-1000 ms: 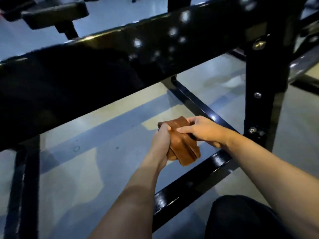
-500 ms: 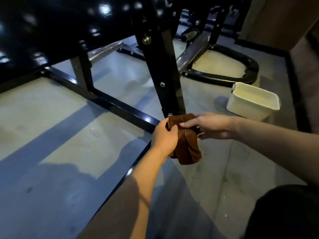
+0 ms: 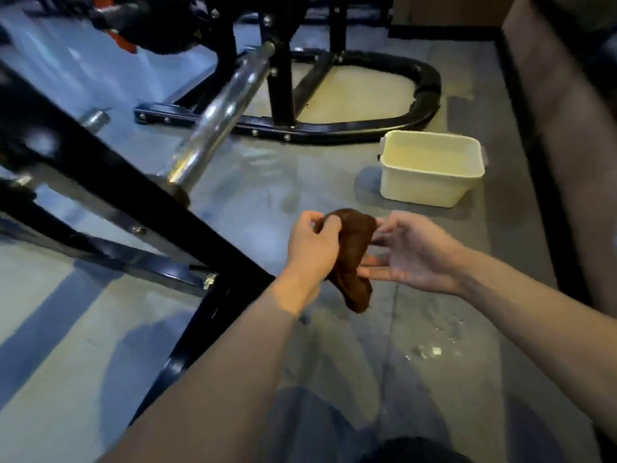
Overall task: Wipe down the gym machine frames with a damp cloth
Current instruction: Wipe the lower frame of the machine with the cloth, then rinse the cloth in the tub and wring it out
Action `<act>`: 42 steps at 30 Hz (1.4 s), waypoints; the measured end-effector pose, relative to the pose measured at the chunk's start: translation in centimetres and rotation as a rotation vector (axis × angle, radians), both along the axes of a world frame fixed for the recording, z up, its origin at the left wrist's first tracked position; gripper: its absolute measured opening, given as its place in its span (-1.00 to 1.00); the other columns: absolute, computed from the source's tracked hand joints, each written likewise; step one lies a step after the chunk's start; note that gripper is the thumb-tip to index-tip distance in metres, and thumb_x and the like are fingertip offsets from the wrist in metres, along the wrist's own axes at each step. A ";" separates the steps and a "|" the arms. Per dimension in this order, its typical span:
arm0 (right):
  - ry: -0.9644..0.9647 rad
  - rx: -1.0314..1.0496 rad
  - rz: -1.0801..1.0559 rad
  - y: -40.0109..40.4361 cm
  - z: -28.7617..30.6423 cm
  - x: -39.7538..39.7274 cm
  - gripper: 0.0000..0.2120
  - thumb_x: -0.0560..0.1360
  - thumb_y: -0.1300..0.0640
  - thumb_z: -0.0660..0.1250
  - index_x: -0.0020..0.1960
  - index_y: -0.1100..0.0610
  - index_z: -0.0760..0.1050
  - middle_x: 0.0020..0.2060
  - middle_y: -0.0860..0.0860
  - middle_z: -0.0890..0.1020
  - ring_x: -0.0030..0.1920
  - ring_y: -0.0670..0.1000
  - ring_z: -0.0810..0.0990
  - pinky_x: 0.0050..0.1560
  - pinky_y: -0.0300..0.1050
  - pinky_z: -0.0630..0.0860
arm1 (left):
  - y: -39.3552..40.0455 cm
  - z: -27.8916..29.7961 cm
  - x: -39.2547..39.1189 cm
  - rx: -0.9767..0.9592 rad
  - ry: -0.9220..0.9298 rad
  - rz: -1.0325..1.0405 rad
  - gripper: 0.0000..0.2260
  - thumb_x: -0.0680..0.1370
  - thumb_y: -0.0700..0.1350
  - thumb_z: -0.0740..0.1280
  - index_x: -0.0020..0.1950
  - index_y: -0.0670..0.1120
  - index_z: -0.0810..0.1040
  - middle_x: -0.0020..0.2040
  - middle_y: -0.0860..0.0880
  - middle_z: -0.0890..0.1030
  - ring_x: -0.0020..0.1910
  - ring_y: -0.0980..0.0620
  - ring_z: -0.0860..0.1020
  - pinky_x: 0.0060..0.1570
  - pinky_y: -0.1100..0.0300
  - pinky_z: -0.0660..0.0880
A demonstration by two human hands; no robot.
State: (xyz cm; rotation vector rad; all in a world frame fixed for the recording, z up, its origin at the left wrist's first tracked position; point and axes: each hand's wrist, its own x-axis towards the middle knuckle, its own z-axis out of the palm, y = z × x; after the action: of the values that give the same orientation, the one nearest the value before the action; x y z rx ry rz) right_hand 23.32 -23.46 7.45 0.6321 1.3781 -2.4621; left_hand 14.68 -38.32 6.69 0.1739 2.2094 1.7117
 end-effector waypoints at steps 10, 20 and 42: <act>-0.017 0.124 -0.077 15.0 -0.6 -4.2 -0.56 0.59 0.14 0.44 0.46 0.06 0.53 0.07 -0.02 0.70 -0.11 -0.09 0.59 -0.18 -0.21 0.45 | 14.6 6.5 -7.5 -0.147 -0.466 -0.210 -0.85 0.60 -0.07 0.17 -0.15 -0.04 0.42 -0.26 -0.10 0.49 -0.28 -0.04 0.51 -0.35 0.23 0.47; -0.006 0.894 -0.195 24.9 -1.9 -13.1 -0.81 0.66 -0.01 0.35 0.16 0.04 0.65 0.01 -0.01 0.72 0.08 -0.01 0.62 0.12 -0.12 0.50 | 24.2 2.1 -17.8 -0.103 -0.121 -0.512 -0.68 0.67 -0.27 0.25 0.35 0.05 0.47 0.13 -0.16 0.61 0.11 -0.11 0.63 0.08 0.01 0.66; -0.428 0.524 -0.125 44.8 -10.3 -19.5 -0.67 0.66 -0.07 0.33 0.32 0.10 0.49 0.21 0.09 0.64 0.29 0.12 0.55 0.43 0.10 0.44 | 42.1 -9.1 -25.9 -0.564 0.179 -0.536 -0.77 0.66 -0.12 0.27 -0.20 -0.08 0.52 -0.30 -0.05 0.48 -0.25 0.01 0.50 -0.22 0.18 0.47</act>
State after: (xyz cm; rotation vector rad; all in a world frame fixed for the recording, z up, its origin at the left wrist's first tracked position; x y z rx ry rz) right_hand 3.83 21.30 -2.90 1.3013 1.8306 -1.8700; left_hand -11.24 3.79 -2.42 0.7166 2.3822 0.7894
